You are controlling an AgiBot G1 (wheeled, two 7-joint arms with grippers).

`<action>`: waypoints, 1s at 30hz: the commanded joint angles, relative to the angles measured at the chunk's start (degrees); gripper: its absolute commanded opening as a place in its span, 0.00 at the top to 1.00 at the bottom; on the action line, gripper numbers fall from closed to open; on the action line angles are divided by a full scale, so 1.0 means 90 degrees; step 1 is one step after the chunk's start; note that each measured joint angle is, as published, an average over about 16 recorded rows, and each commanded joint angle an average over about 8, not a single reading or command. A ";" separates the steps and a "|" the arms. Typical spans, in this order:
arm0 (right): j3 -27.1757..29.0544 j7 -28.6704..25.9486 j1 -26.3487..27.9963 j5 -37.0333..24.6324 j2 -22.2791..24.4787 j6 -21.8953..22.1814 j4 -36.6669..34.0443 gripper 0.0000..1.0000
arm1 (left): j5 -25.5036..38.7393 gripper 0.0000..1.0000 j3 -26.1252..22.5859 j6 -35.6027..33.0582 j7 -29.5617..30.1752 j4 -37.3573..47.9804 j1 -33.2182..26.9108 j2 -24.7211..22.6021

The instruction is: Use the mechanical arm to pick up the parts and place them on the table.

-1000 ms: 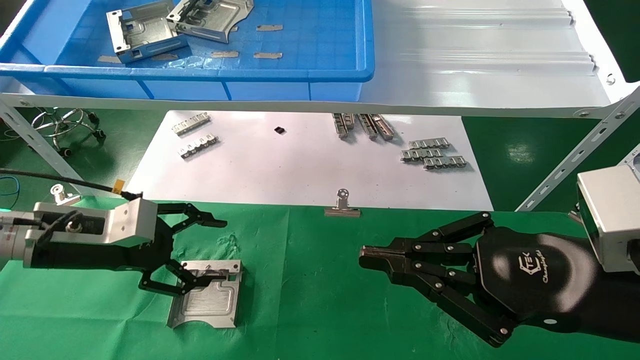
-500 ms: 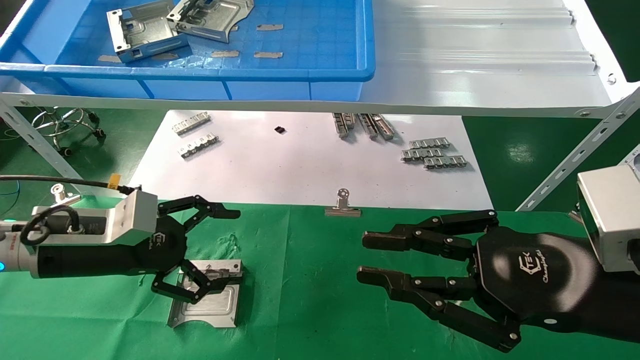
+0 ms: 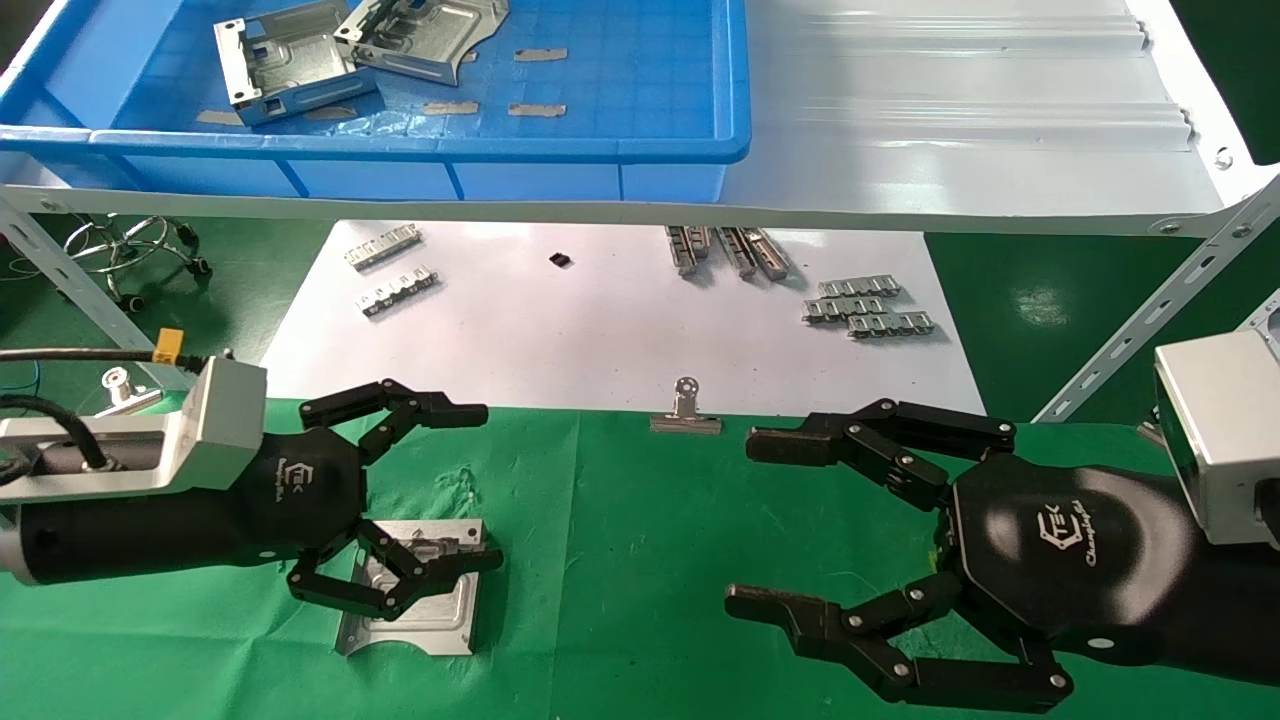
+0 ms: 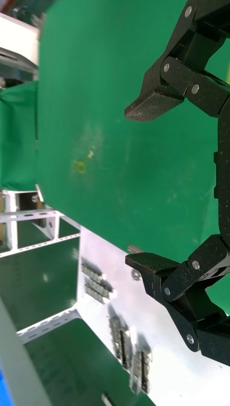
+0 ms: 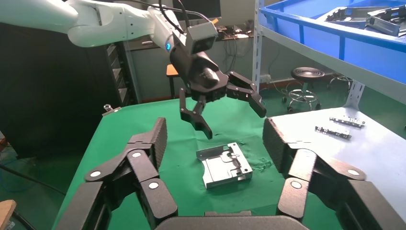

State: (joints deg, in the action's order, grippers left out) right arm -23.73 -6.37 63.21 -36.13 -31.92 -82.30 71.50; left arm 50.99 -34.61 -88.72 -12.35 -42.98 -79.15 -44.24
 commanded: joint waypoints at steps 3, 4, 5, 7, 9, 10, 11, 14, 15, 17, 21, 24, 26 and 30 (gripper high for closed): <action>0.0000 0.0000 0.0000 0.0000 0.0000 0.0000 0.0000 0.00 | -0.0149 0.00 0.0303 0.0049 0.0376 -0.0498 0.0286 0.0150; 0.0000 0.0000 0.0000 0.0000 0.0000 0.0000 0.0000 0.00 | -0.0185 0.00 0.0377 0.0061 0.0468 -0.0620 0.0356 0.0187; 0.0000 0.0000 0.0000 0.0000 0.0000 0.0000 0.0000 0.00 | -0.0223 0.00 0.0453 0.0074 0.0563 -0.0746 0.0429 0.0225; 0.0000 0.0000 0.0000 0.0000 0.0000 0.0000 0.0000 0.00 | -0.0296 0.00 0.0603 0.0098 0.0749 -0.0992 0.0570 0.0299; 0.0000 0.0000 0.0000 0.0000 0.0000 0.0000 0.0000 0.00 | -0.0371 0.00 0.0755 0.0123 0.0938 -0.1242 0.0714 0.0375; 0.0000 0.0000 0.0000 0.0000 0.0000 0.0000 0.0000 0.00 | -0.0407 0.00 0.0829 0.0135 0.1030 -0.1364 0.0784 0.0411; 0.0000 0.0000 0.0000 0.0000 0.0000 0.0000 0.0000 0.00 | -0.0445 0.00 0.0905 0.0147 0.1125 -0.1490 0.0856 0.0449; 0.0000 0.0000 0.0000 0.0000 0.0000 0.0000 0.0000 0.00 | -0.0556 0.00 0.1132 0.0184 0.1406 -0.1863 0.1070 0.0562; 0.0000 0.0000 0.0000 0.0000 0.0000 0.0000 0.0000 0.00 | -0.0593 0.00 0.1208 0.0196 0.1501 -0.1988 0.1142 0.0599; 0.0000 0.0000 0.0000 0.0000 0.0000 0.0000 0.0000 0.00 | -0.0667 0.00 0.1358 0.0221 0.1688 -0.2236 0.1285 0.0674; 0.0000 0.0000 0.0000 0.0000 0.0000 0.0000 0.0000 0.00 | -0.0815 0.00 0.1659 0.0270 0.2062 -0.2731 0.1569 0.0823; 0.0000 0.0000 0.0000 0.0000 0.0000 0.0000 0.0000 0.00 | -0.0918 0.00 0.1868 0.0304 0.2321 -0.3075 0.1767 0.0927; 0.0000 0.0000 0.0000 0.0000 0.0000 0.0000 0.0000 0.00 | -0.0973 0.00 0.1980 0.0320 0.2457 -0.3260 0.1872 0.0982; 0.0000 0.0000 -0.0001 0.0001 0.0000 0.0002 -0.0001 0.00 | -0.1063 0.00 0.2152 0.0345 0.2631 -0.3545 0.2034 0.1066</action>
State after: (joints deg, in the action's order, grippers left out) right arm -23.73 -6.37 63.20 -36.12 -31.91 -82.29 71.49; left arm 41.66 -15.76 -85.67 10.72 -74.01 -61.32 -34.89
